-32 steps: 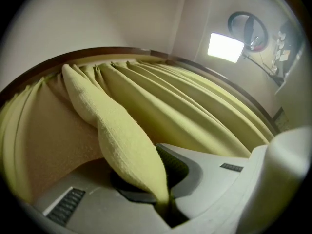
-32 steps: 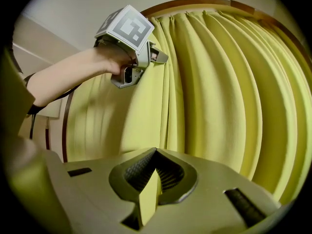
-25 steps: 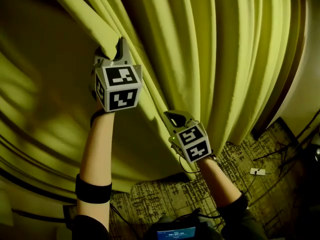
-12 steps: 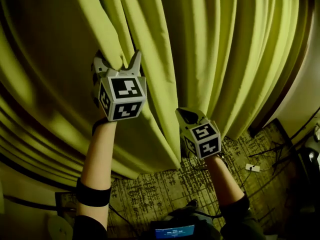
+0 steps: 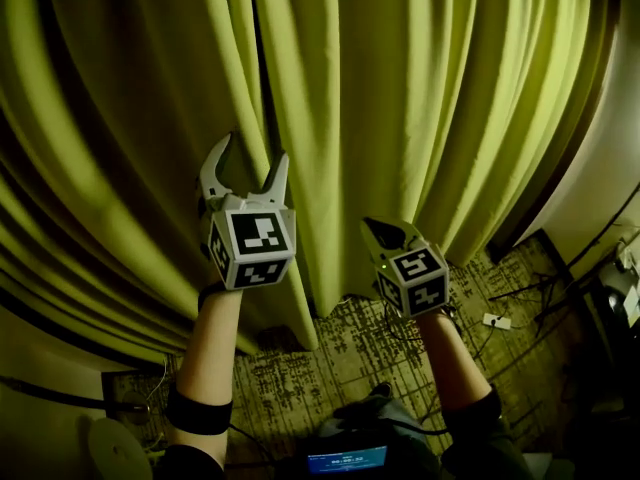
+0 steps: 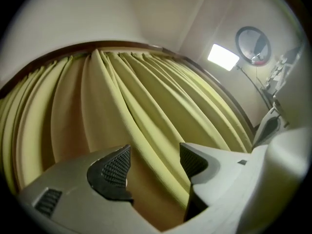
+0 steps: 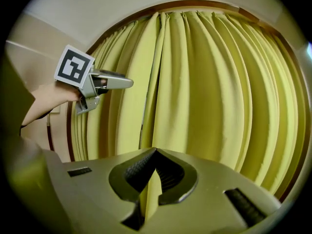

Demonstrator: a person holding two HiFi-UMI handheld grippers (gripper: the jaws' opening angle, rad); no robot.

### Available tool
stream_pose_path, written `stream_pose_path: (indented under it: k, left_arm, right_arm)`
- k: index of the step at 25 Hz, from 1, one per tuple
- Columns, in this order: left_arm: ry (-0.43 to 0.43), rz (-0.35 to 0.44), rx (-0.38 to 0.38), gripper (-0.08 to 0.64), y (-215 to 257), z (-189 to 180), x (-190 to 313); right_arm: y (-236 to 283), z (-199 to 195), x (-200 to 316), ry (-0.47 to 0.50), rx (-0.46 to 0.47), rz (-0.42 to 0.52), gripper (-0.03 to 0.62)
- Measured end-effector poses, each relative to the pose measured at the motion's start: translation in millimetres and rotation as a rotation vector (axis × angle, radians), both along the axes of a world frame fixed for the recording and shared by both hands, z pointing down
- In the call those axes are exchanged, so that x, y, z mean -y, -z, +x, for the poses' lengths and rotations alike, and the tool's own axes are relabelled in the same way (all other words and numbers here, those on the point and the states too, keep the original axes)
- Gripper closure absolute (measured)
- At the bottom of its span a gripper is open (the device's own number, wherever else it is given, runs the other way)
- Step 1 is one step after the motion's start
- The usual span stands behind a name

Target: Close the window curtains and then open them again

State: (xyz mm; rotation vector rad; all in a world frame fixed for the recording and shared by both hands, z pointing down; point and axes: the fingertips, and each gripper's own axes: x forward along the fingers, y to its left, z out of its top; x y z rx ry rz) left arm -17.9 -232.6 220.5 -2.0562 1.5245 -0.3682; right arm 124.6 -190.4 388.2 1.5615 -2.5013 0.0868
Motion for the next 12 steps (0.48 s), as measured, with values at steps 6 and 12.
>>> stream_pose_path:
  k: [6,12]
  left_arm:
    - [-0.011,-0.176,-0.093,0.347,-85,-21,-32]
    - [-0.02,-0.324,-0.205,0.524,-142,-32,-69]
  right_arm:
    - [-34,2,-25,-0.016,-0.028,-0.068,0.577]
    - [-55,11,-44,-0.009,-0.038,-0.119,0.577]
